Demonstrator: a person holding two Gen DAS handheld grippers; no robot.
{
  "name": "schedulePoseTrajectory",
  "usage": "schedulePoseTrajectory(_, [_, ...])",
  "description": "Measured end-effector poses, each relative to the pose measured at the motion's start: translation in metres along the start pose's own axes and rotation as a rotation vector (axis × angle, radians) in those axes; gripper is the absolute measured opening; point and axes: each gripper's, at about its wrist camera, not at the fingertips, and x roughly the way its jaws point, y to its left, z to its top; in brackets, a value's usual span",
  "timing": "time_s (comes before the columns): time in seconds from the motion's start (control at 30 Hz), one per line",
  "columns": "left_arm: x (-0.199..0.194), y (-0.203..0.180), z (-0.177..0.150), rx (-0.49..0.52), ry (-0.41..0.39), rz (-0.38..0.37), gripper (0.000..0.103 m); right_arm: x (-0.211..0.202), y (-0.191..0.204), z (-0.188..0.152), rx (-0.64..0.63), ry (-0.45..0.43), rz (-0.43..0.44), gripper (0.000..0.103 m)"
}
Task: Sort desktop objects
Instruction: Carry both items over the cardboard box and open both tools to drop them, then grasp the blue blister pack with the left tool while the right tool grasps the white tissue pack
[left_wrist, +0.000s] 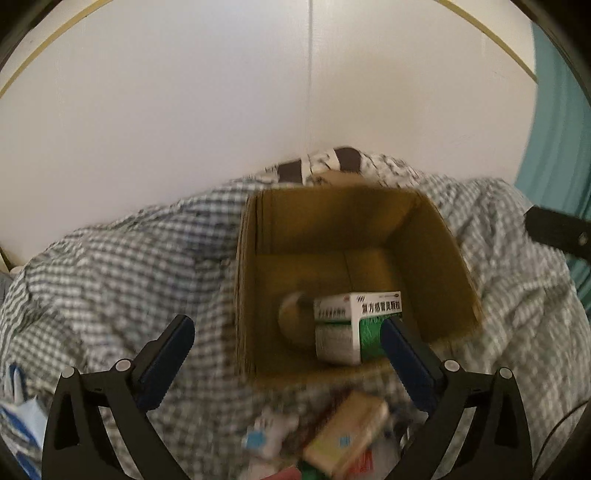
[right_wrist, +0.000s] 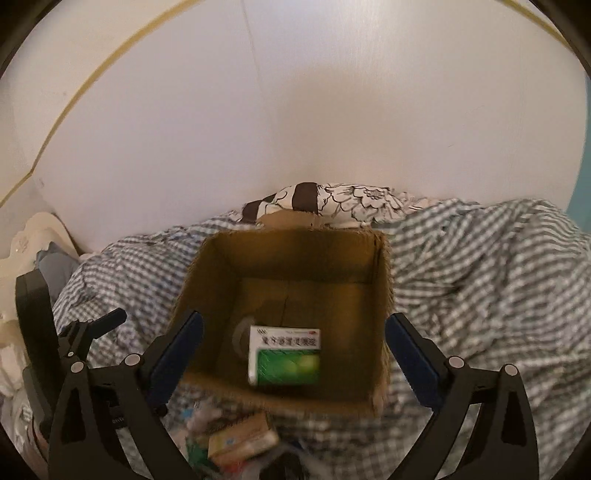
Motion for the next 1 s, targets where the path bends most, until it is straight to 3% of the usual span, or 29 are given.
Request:
schedulePoseTrajectory(0.2, [-0.040, 0.001, -0.065, 0.021, 0.062, 0.000, 0.103, -0.058, 0.006, -0.059, -0.046, 0.060, -0.028, 0.099])
schedulePoseTrajectory(0.37, [-0.046, -0.006, -0.120, -0.011, 0.155, -0.019, 0.103, -0.065, 0.013, -0.127, -0.071, 0.206, -0.061, 0.099])
schedulePoseTrajectory(0.57, [-0.037, -0.021, -0.172, -0.029, 0.259, -0.051, 0.103, -0.046, -0.003, -0.201, 0.108, 0.367, -0.027, 0.099])
schedulePoseTrajectory(0.7, [-0.029, -0.024, -0.194, -0.045, 0.323, -0.074, 0.103, -0.028, -0.013, -0.226, 0.208, 0.440, -0.027, 0.099])
schedulePoseTrajectory(0.83, [-0.021, -0.028, -0.201, -0.041, 0.332, -0.075, 0.103, -0.002, -0.021, -0.239, 0.241, 0.487, -0.063, 0.099])
schedulePoseTrajectory(1.0, [-0.010, -0.026, -0.198, -0.063, 0.344, -0.078, 0.099, 0.009, -0.017, -0.238, 0.222, 0.471, -0.033, 0.099])
